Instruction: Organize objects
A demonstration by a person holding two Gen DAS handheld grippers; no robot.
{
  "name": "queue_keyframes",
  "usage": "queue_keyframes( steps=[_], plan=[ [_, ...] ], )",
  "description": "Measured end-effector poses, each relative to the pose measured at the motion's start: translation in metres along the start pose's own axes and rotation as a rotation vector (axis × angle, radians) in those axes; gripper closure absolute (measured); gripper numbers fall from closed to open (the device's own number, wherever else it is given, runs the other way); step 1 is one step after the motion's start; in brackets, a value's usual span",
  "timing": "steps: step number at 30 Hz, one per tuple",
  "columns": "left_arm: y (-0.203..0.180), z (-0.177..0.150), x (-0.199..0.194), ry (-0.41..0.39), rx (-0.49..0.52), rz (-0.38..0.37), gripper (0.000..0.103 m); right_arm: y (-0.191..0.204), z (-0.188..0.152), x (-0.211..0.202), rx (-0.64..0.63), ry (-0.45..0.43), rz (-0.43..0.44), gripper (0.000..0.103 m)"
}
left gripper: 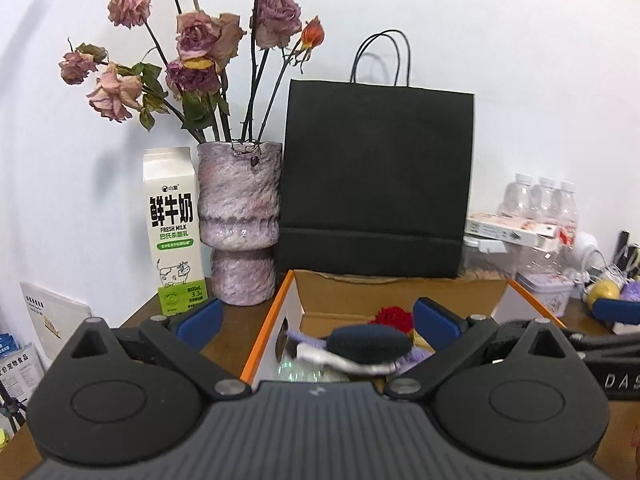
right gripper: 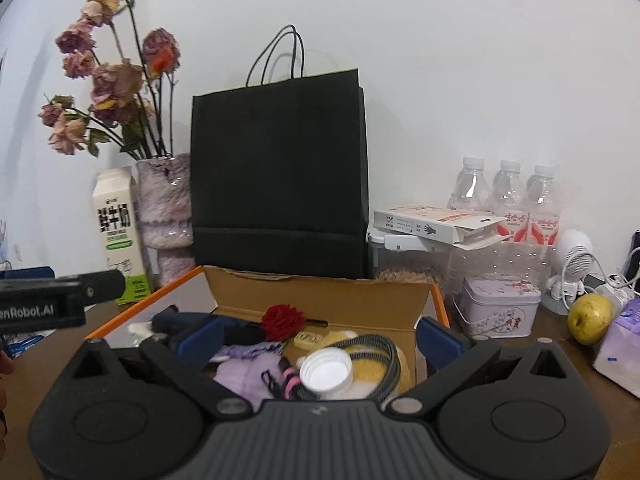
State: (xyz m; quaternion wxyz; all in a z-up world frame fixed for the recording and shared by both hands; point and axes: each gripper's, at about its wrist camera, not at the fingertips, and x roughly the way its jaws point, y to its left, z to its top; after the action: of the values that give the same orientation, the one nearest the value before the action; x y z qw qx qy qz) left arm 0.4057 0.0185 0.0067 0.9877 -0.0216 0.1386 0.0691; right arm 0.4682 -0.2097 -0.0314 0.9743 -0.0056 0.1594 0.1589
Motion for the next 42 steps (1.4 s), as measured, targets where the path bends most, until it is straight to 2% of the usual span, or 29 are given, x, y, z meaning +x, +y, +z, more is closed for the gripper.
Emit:
queue_keyframes(
  steps=[25, 42],
  plan=[
    [0.011, -0.040, -0.156, 0.028, 0.066, -0.102, 0.000, 0.025, -0.035, -0.166, 0.006, -0.005, 0.027, 0.000],
    [0.016, -0.057, -0.209, 0.052, 0.077, -0.095, 0.000, 0.036, -0.058, -0.211, 0.009, 0.026, 0.033, 0.000]
  ],
)
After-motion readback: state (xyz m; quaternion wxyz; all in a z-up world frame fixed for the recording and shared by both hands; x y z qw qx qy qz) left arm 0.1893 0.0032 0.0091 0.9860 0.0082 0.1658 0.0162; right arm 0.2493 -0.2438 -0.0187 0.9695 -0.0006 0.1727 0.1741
